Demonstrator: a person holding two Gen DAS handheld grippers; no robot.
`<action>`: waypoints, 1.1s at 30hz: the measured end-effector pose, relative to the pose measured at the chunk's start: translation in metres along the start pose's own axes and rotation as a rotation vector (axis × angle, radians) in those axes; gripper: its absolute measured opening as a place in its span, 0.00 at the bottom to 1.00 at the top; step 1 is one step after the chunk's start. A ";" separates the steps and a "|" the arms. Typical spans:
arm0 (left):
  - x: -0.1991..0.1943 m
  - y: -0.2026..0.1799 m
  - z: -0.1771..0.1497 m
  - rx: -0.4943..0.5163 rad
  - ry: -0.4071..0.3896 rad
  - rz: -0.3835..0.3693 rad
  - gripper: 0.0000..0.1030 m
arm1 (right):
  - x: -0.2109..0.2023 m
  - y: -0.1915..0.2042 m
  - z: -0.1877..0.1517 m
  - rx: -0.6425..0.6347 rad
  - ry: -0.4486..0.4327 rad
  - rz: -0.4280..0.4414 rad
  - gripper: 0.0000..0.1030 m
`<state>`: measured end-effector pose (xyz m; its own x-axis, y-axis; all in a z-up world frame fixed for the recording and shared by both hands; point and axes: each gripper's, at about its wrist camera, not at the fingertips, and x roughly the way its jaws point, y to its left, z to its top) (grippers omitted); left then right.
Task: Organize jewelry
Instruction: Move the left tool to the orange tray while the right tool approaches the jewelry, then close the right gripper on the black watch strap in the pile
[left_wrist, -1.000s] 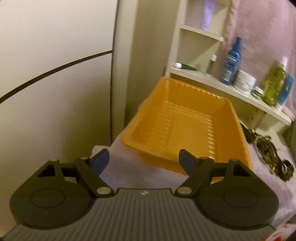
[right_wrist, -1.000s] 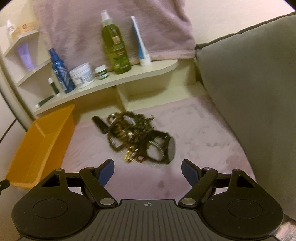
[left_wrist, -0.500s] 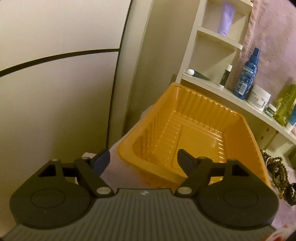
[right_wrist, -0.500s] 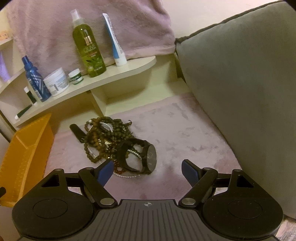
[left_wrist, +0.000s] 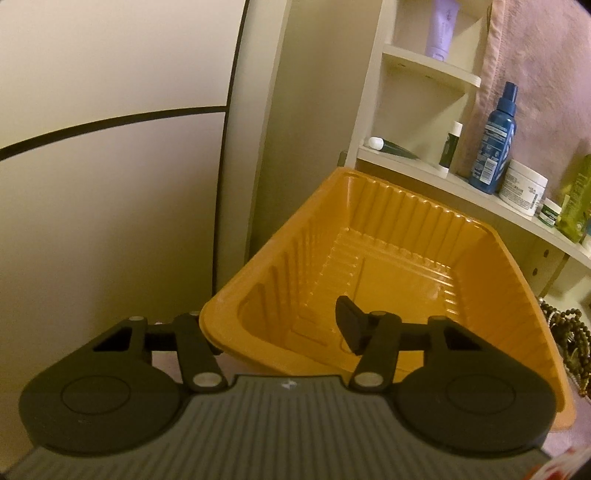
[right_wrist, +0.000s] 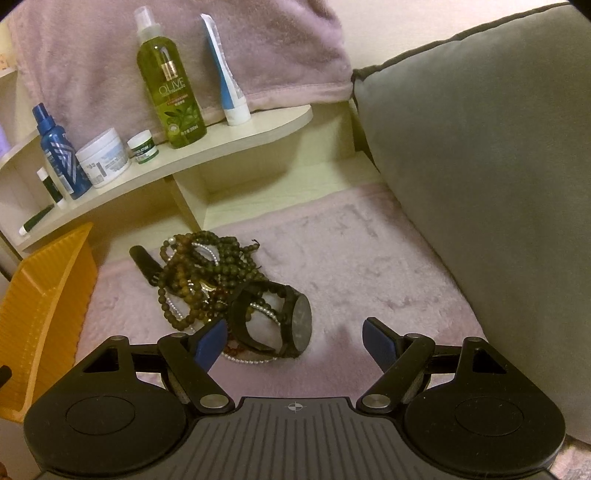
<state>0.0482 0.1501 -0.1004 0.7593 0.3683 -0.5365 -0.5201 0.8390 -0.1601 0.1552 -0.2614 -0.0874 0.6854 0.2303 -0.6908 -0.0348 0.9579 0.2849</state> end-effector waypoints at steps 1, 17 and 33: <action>0.000 0.000 0.000 -0.002 -0.003 0.003 0.49 | 0.000 0.000 0.000 0.000 0.000 0.001 0.78; -0.016 -0.002 0.010 0.127 -0.050 0.004 0.19 | -0.001 -0.004 0.001 0.000 -0.005 0.031 0.78; -0.025 -0.004 0.025 0.264 -0.105 0.015 0.18 | 0.010 -0.002 0.000 -0.078 0.026 0.051 0.52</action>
<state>0.0412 0.1475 -0.0651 0.7957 0.4095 -0.4463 -0.4221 0.9033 0.0761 0.1622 -0.2612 -0.0943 0.6620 0.2827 -0.6942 -0.1265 0.9550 0.2683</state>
